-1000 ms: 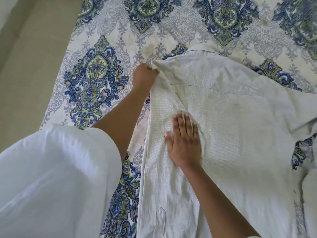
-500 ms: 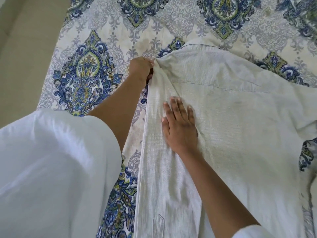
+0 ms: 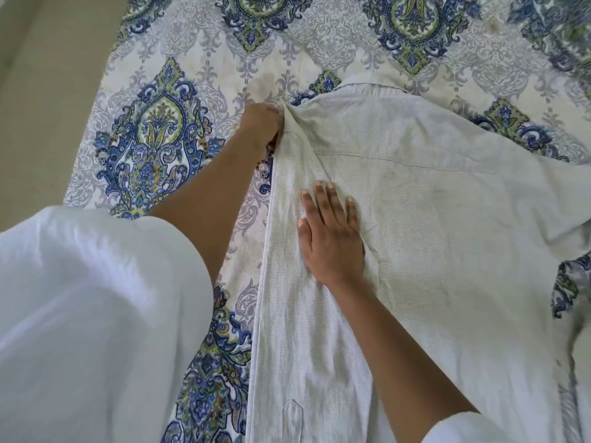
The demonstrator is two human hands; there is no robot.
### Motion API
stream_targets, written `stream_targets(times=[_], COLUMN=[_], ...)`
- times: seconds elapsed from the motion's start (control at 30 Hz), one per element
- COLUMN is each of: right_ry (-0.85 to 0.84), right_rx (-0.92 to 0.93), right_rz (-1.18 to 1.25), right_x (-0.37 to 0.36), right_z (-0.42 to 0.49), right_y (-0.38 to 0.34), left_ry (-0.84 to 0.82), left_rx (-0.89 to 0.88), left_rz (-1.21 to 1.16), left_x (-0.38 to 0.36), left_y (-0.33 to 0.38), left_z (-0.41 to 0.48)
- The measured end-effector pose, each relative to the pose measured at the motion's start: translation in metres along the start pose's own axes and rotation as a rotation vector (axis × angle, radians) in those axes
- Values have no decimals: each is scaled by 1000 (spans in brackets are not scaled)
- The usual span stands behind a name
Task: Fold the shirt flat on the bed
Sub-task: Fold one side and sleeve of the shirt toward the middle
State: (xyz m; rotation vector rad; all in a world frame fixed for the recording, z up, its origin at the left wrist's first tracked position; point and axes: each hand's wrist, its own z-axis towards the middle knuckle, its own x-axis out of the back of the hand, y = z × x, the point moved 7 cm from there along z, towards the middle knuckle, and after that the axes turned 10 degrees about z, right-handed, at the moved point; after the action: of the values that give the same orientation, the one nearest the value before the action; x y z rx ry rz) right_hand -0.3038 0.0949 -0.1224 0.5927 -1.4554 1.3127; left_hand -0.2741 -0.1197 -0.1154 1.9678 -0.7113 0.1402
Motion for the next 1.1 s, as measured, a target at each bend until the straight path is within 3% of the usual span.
stream_targets(times=[0.03, 0.1, 0.13, 0.2, 0.3, 0.37, 0.43, 0.5, 0.57, 0.67, 0.8, 0.87, 0.93, 1.03, 1.1], right_ry=[5, 14, 14, 14, -23, -45, -71, -93, -82, -103, -90, -140, -197, -187, -165], right_rx=[4, 11, 10, -1, -25, -38, -57, -76, -71, -104, -212, -157, -175, -270, -276], right_rz=[-5, -7, -5, -7, -14, -28, -29, -7, 22, -24, -67, -67, -88, 3, 129], right_x=[0, 1, 0, -1, -4, -3, 2, 7, 12, 20, 36, 35, 33, 50, 63], right_z=[0, 0, 0, 2, 2, 2, 7, 2, -21, -74, -102, -119, -135, -149, -154], right_y=[0, 0, 0, 0, 1, 1, -2, -7, -10, 9, 24, 17, 21, 32, 32], left_ry=[43, 103, 129, 148, 230, 314, 336, 162, -14, -21, 33, 43, -51, -74, -69], left_rx=[17, -105, -119, -125, -105, -248, -536, -730, -679, -654, -560, -697, -762, -559, -554], left_rz=[96, 524, 562, 546, 151, 228, 558, 847, 1108, 1403, 1368, 1351, 1348, 1269, 1287], left_x=[4, 5, 5, 2, 7, 13, 5, -16, -26, -28, -36, -51, -63, -52, -54], left_y=[3, 18, 18, 14, 6, 7, 5, -16, -55, -83, -70, -70, -94, -121, -121], left_z=[-1, -6, -5, -2, -14, -49, -96, -134, -135, -121, -132, -166, -198, -215, -231])
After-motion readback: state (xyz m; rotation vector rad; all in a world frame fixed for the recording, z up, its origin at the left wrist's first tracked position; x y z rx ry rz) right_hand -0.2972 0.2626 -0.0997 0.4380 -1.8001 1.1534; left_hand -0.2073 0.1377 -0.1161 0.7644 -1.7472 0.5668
